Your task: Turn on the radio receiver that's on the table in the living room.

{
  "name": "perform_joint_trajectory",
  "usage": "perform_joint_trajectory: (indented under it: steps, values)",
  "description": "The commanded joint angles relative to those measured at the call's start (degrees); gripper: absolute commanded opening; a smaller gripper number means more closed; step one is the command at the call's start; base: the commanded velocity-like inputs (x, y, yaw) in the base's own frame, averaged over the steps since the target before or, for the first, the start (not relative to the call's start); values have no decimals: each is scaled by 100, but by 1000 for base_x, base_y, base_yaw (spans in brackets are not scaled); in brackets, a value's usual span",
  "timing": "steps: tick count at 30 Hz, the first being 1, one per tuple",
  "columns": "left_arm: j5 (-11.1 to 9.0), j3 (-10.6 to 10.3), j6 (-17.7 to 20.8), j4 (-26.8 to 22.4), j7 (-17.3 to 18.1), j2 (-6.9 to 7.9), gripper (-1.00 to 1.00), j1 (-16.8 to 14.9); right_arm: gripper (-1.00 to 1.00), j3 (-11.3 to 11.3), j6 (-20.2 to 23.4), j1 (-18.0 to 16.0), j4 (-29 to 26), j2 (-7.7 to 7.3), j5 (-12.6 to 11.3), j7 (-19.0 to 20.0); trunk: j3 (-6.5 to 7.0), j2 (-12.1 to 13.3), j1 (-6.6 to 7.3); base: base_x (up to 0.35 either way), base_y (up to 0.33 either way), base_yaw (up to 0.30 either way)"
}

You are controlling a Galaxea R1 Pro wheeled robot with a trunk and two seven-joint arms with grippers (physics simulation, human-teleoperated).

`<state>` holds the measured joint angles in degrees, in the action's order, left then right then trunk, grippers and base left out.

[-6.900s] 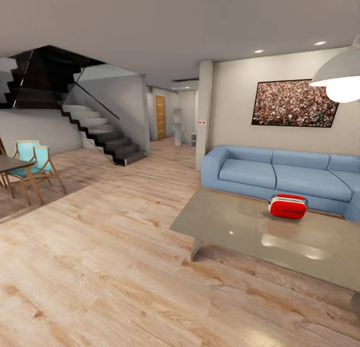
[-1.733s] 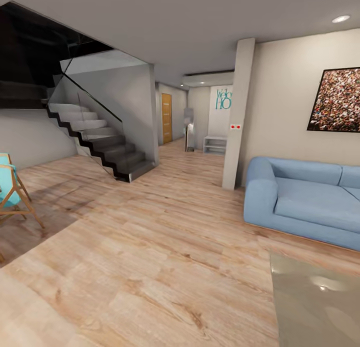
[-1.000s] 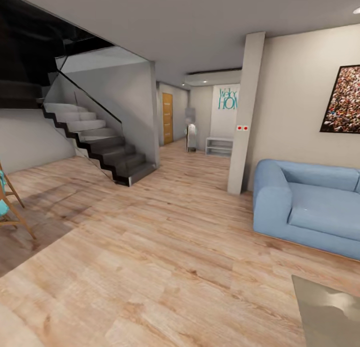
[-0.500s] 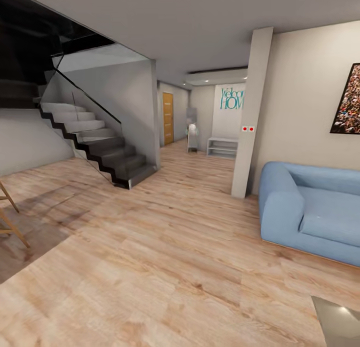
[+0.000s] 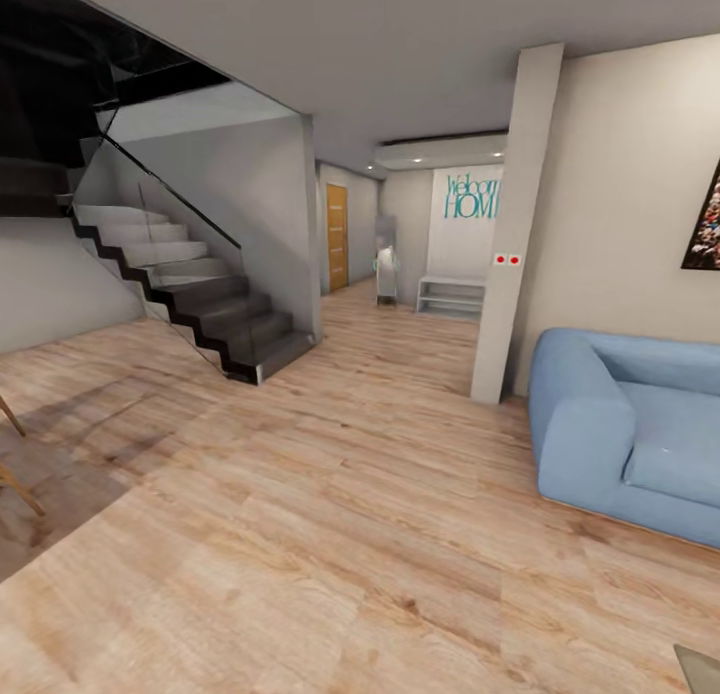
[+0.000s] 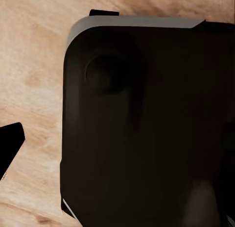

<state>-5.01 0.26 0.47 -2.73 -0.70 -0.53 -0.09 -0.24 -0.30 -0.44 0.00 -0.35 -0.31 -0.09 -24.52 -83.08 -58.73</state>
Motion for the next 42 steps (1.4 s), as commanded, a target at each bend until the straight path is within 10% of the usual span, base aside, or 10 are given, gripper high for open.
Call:
perform_joint_trajectory:
  steps: [1, 42]
  values:
    - [0, 0, 1, -2, 0, 0, 100, 0, 100, -2, -1, 0, 0, 2, -1, 0, 0, 0, 0, 327, 78, -44]
    - [0, 0, -3, -5, 0, -9, 100, 0, 100, -11, 1, 0, 0, 1, -31, 0, 0, 0, 0, 328, 77, -265]
